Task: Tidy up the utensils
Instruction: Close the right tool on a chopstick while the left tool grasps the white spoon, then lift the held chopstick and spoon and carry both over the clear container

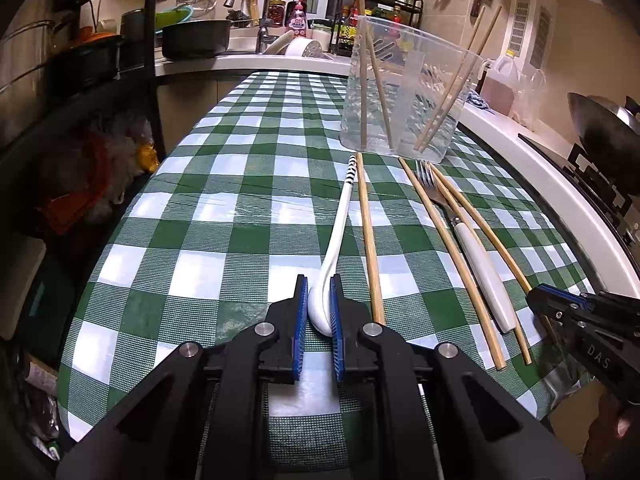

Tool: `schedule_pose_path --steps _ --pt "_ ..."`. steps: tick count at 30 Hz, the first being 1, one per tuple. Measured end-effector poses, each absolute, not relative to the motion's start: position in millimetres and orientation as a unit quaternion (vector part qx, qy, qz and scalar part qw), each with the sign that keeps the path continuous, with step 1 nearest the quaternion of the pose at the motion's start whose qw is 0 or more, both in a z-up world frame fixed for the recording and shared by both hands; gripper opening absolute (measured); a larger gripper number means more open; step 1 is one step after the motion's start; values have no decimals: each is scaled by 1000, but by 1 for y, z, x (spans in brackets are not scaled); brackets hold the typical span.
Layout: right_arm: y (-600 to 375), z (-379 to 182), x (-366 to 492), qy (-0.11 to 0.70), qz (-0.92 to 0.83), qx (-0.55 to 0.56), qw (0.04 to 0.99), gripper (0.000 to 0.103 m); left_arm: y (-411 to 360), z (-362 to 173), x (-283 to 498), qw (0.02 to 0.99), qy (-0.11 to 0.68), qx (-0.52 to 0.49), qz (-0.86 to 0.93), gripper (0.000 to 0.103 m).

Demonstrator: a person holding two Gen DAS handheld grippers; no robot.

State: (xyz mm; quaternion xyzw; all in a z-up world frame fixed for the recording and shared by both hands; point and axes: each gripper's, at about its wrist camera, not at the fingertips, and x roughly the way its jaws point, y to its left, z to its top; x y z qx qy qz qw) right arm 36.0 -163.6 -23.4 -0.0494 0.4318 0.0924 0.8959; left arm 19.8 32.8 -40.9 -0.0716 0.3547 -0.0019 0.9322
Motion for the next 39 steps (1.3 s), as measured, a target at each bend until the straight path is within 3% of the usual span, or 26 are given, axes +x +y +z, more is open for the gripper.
schedule_pose_path --steps 12,28,39 --pt "-165 4 28 378 103 -40 919 6 27 -24 5 945 326 -29 10 10" --pt "-171 61 2 253 113 -42 960 6 31 33 -31 969 248 1 17 11" --pt "-177 82 -7 211 115 -28 970 6 39 68 -31 980 197 5 10 11"
